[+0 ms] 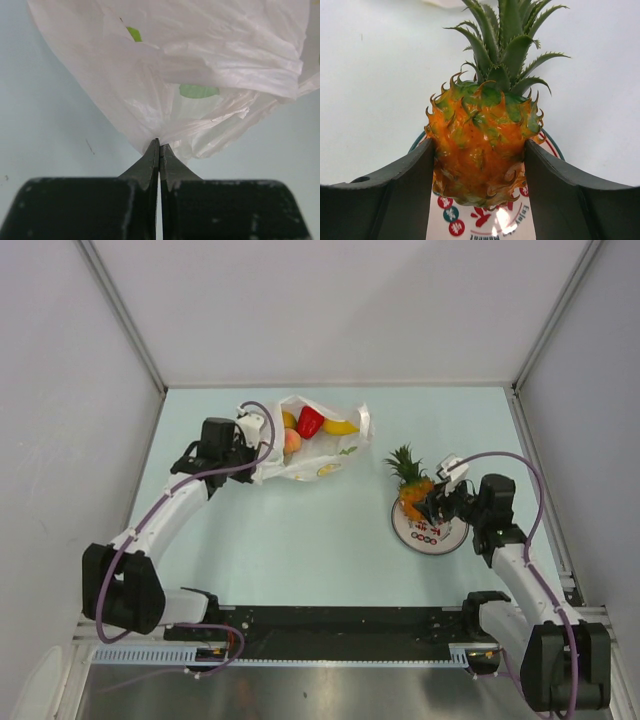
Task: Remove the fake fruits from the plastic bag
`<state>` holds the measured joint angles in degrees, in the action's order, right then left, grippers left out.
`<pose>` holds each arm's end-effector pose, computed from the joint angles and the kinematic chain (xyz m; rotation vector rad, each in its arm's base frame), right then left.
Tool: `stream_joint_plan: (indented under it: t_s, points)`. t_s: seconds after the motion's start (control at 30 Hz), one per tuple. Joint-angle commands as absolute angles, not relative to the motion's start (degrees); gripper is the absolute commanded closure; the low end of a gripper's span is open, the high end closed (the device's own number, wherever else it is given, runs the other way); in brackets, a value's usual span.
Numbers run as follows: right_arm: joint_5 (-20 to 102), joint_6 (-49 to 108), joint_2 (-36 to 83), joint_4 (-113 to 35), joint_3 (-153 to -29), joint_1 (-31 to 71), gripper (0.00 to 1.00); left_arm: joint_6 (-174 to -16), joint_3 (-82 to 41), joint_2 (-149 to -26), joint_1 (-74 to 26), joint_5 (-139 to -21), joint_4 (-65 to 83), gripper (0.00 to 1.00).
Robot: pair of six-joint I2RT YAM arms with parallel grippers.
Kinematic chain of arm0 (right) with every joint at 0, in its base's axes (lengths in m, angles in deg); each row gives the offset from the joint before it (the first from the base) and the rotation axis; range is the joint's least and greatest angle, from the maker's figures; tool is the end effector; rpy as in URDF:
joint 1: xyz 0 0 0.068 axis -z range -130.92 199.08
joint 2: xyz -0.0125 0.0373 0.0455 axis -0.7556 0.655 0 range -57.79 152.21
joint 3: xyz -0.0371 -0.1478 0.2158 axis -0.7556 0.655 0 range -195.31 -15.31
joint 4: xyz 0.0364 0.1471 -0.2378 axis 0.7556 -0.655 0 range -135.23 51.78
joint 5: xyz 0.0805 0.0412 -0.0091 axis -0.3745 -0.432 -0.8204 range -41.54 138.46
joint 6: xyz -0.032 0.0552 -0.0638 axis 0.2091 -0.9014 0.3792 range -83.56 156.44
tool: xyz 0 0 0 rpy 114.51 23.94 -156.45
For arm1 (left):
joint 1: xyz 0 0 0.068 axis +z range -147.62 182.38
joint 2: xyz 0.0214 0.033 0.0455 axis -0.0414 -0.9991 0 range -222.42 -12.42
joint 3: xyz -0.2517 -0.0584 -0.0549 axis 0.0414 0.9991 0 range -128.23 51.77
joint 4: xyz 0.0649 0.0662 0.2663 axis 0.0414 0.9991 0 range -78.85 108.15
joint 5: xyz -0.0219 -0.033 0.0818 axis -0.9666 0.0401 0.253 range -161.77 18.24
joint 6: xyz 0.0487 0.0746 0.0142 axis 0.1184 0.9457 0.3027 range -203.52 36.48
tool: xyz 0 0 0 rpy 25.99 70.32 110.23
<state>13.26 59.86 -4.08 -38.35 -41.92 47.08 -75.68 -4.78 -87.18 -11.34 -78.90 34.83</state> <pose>0.2565 0.0555 0.1870 -0.7922 1.8079 0.3842 0.3277 -0.0903 0.2305 0.4931 2.2493 -0.1962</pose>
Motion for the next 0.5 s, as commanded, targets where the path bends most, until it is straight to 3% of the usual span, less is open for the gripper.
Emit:
stream_joint_plan:
  t_s: [0.0, 0.2, 0.23, 0.3, 0.33, 0.47]
  points:
    - [13.74, 54.38, -7.95, -20.84, -35.81, 47.32, 0.67, -69.46, -9.13, -89.23, -11.07, -75.64, 39.71, 1.00]
    - [13.47, 58.32, -10.76, -14.67, -27.36, 47.41, 0.60, -66.74, -11.59, -91.26, -11.77, -73.26, 39.72, 1.00]
    - [14.17, 58.24, -11.03, -15.63, -26.74, 47.32, 0.51, -66.47, -12.38, -91.70, -11.86, -72.74, 39.72, 1.00]
    - [15.06, 59.11, -12.61, -18.26, -26.73, 47.50, 0.40, -66.12, -12.91, -91.70, -11.86, -72.29, 39.72, 1.00]
    - [15.41, 59.64, -13.66, -20.97, -26.91, 47.84, 0.27, -66.03, -12.83, -91.27, -11.95, -72.12, 39.46, 1.00]
    - [13.06, 62.10, -18.76, -29.50, -28.75, 51.26, 0.20, -66.73, -11.07, -89.95, -11.95, -72.20, 38.49, 1.00]
